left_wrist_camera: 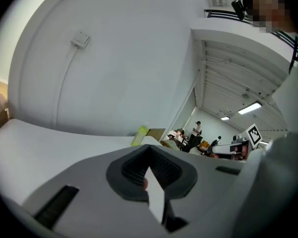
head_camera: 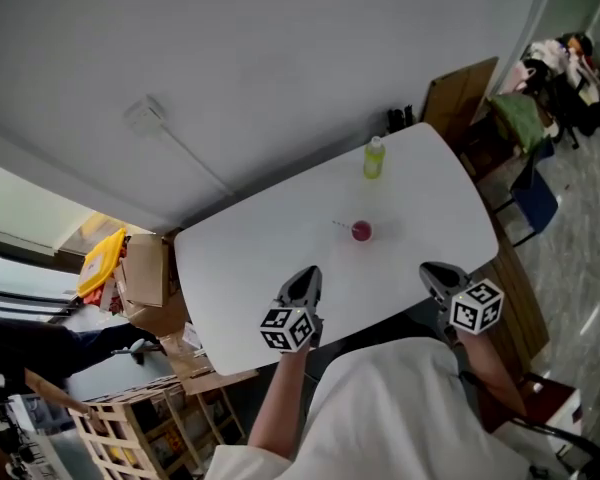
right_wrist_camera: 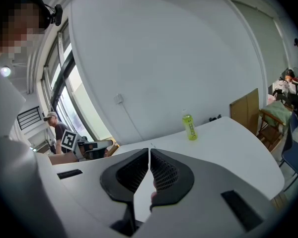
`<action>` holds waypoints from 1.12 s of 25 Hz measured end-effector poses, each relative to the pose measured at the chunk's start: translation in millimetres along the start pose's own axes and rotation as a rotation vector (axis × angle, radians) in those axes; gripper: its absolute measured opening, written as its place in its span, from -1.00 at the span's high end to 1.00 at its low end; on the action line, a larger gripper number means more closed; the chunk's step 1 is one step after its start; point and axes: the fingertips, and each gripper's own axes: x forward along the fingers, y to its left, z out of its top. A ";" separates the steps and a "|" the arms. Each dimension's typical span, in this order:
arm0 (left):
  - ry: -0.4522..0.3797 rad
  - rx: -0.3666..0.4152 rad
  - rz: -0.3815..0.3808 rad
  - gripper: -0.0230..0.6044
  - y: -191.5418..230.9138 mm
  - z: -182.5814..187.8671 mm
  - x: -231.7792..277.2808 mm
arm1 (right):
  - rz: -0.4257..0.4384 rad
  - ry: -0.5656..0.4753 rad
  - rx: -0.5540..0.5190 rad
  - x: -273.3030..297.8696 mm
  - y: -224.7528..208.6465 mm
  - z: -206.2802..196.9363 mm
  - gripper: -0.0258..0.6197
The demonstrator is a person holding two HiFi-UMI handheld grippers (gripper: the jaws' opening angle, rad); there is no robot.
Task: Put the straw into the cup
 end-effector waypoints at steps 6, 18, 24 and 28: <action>-0.001 0.003 -0.009 0.92 -21.0 5.7 -12.2 | 0.015 -0.008 -0.016 -8.9 -6.6 10.5 0.81; -0.051 0.021 0.065 0.92 -80.0 -5.2 -5.8 | 0.111 0.004 -0.101 -26.5 -28.3 22.9 0.81; -0.090 0.023 0.143 0.92 -99.1 -9.1 -24.2 | 0.158 0.025 -0.139 -33.8 -39.6 23.7 0.81; -0.100 -0.002 0.148 0.92 -108.4 -14.9 -36.7 | 0.178 0.029 -0.149 -36.3 -40.2 23.7 0.81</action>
